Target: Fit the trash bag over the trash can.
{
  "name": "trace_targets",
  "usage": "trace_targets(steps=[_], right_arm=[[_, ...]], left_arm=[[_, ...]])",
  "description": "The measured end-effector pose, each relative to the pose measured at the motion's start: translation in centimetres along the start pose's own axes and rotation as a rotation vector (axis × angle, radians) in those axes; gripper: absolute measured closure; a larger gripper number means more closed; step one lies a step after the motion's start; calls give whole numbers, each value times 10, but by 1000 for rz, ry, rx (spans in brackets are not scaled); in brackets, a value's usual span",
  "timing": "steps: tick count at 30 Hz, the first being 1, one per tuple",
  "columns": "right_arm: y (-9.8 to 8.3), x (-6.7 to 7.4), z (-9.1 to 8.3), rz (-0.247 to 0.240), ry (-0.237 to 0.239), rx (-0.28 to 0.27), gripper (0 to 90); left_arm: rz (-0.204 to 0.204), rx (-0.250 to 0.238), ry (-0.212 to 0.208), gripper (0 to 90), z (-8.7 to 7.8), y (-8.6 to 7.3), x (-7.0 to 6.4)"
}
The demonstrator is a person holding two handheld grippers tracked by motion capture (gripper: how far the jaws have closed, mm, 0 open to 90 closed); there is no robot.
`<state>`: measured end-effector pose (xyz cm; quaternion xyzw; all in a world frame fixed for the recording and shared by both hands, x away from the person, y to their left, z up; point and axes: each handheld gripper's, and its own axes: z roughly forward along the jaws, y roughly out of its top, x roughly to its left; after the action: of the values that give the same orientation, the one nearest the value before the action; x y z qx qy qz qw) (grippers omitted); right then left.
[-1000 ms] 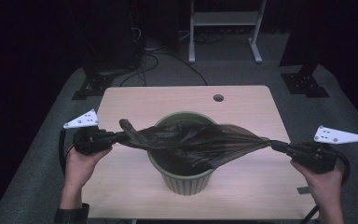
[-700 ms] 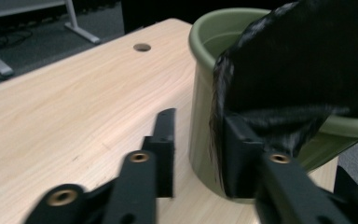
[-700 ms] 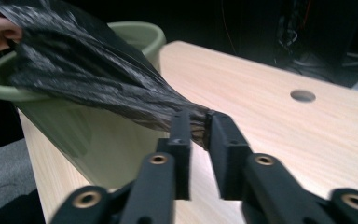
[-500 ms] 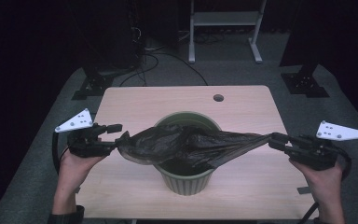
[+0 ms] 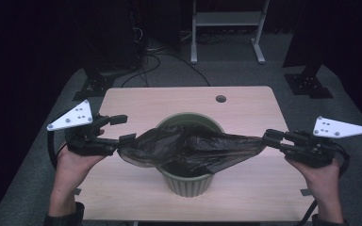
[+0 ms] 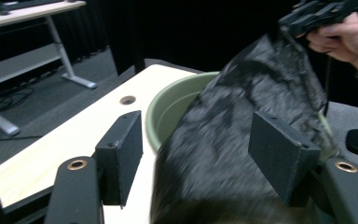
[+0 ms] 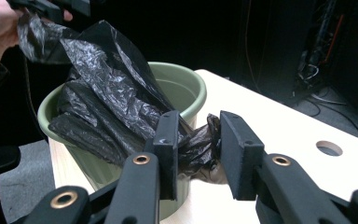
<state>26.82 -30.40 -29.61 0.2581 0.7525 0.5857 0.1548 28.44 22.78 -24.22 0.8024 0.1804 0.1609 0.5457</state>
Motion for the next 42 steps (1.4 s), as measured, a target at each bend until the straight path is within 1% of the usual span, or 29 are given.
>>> trace_targets(steps=[4, 9, 13, 14, 20, 23, 28, 30, 32, 34, 35, 36, 39, 42], right_arm=[[3, 3, 14, -3, 28, 3, 658], [13, 10, 38, -30, 68, 24, 646], [22, 17, 55, -50, 103, 36, 623], [25, 20, 61, -61, 113, 38, 619], [34, 29, 80, -81, 150, 50, 603], [36, 32, 89, -85, 162, 58, 591], [38, 32, 104, -90, 149, 73, 588], [40, 32, 110, -86, 153, 78, 590], [41, 34, 115, -83, 167, 84, 726], [42, 36, 120, -91, 164, 87, 845], [44, 38, 123, -98, 176, 99, 876], [45, 40, 126, -103, 177, 107, 896], [48, 46, 133, -119, 168, 122, 897], [50, 51, 139, -134, 172, 126, 897]], left_arm=[[22, 9, -33, 332, 14, 8, -6], [36, 16, -74, 324, 31, 14, -14], [41, 28, -98, 321, 44, 14, -18], [41, 30, -103, 320, 46, 14, -19], [44, 40, -124, 314, 55, 14, -23], [43, 39, -131, 308, 58, 14, -25], [45, 37, -138, 297, 62, 15, -28], [45, 41, -141, 294, 64, 17, -28], [48, 40, -140, 289, 66, 19, -29], [50, 43, -140, 286, 68, 20, -31], [53, 46, -137, 285, 70, 21, -31], [53, 45, -136, 282, 71, 22, -31], [56, 48, -133, 274, 76, 26, -33], [59, 52, -123, 274, 80, 30, -33]])
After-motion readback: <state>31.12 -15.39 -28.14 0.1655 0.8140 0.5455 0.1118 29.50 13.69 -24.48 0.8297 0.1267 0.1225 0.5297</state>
